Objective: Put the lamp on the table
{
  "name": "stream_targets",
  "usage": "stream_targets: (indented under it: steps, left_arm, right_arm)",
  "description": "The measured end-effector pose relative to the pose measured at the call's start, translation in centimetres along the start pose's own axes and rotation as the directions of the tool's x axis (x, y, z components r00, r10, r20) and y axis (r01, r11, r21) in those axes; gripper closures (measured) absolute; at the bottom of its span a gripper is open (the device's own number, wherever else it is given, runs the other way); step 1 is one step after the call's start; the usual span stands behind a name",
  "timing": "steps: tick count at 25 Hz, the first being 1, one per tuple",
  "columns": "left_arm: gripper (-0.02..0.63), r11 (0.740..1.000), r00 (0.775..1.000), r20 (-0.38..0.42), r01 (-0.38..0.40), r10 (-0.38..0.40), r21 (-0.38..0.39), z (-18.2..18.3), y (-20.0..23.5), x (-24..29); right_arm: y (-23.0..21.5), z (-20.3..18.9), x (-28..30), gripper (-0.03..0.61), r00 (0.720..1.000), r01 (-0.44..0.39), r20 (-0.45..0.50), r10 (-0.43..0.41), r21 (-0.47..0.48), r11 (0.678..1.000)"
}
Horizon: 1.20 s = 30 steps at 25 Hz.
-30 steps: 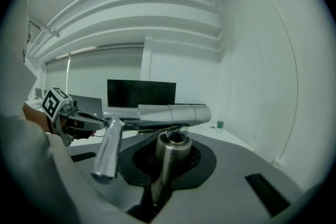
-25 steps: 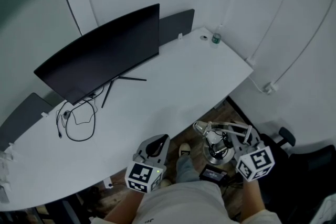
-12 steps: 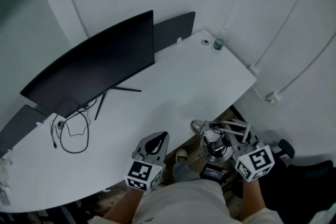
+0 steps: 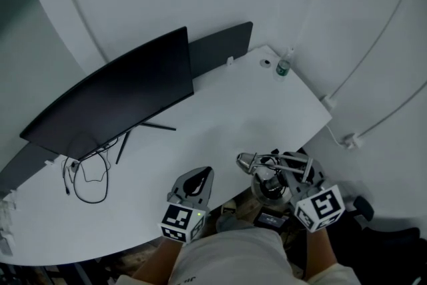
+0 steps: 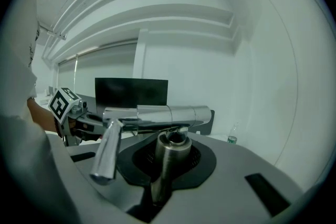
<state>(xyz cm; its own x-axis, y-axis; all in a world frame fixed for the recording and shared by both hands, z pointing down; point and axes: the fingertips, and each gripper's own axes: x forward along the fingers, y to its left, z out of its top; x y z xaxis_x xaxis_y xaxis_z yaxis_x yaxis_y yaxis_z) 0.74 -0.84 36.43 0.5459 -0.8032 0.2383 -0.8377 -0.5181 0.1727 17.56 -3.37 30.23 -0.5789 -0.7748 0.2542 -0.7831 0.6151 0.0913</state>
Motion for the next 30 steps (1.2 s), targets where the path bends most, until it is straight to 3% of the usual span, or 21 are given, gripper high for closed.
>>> stream_targets:
  steps: [11,20,30]
  left_arm:
    - [0.611,0.995,0.995,0.018,-0.101,0.101,-0.008,1.2,1.8,4.7]
    - [0.611,0.986,0.987,-0.005,-0.164,0.163,-0.034,0.9,3.6,4.2]
    - [0.611,0.987,0.987,-0.004,-0.16,0.16,-0.031,2.1,5.9,3.6]
  right_arm:
    - [-3.4,0.9,5.3,0.532,0.992,-0.124,0.019,0.125,-0.033,0.992]
    - [-4.4,0.6,7.6,0.532,0.99,-0.138,0.006,0.138,-0.029,0.99]
    - [-3.6,1.7,9.4,0.532,0.992,-0.129,-0.003,0.129,-0.014,0.991]
